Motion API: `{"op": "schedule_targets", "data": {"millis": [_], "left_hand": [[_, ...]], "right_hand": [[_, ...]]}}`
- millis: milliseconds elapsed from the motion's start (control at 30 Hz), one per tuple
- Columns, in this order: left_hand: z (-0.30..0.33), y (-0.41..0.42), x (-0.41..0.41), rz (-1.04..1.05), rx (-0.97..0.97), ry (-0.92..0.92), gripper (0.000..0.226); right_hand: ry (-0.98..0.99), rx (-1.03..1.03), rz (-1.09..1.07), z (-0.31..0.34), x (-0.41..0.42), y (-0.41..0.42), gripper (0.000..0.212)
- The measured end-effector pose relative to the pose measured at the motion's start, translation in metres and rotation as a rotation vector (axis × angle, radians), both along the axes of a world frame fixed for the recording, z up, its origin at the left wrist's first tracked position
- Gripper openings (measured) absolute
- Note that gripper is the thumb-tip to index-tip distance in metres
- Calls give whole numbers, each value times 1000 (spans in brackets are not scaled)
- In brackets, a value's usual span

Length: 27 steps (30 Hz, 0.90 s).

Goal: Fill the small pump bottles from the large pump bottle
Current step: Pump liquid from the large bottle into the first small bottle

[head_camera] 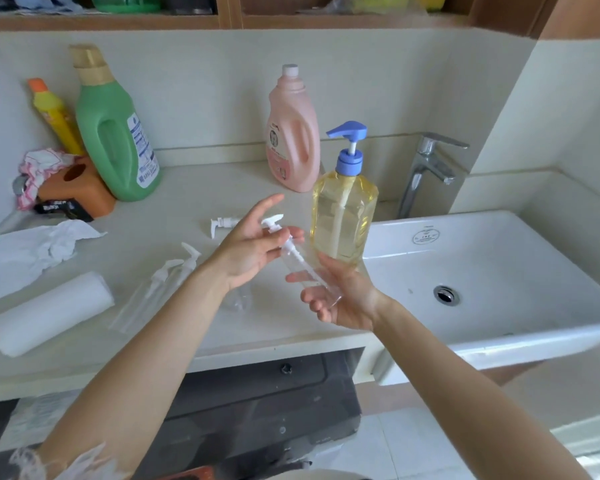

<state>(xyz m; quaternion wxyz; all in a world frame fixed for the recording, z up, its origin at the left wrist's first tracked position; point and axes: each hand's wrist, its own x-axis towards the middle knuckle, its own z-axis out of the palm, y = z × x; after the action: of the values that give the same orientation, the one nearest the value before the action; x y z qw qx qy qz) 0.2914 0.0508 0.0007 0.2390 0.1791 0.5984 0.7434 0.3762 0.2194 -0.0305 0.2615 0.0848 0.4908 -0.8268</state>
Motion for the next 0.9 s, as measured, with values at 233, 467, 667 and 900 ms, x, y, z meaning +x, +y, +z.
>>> {"op": "schedule_targets", "data": {"millis": [233, 467, 667, 900], "left_hand": [[-3, 12, 3, 301, -33, 30, 44], [-8, 10, 3, 351, 27, -12, 32], [-9, 14, 6, 353, 41, -7, 32], [-13, 21, 11, 377, 48, 2, 33]], "right_hand": [[167, 327, -226, -6, 0, 6, 33], [70, 57, -199, -6, 8, 13, 24], [29, 135, -155, -11, 12, 22, 29], [-51, 118, -108, -16, 14, 31, 27]]}}
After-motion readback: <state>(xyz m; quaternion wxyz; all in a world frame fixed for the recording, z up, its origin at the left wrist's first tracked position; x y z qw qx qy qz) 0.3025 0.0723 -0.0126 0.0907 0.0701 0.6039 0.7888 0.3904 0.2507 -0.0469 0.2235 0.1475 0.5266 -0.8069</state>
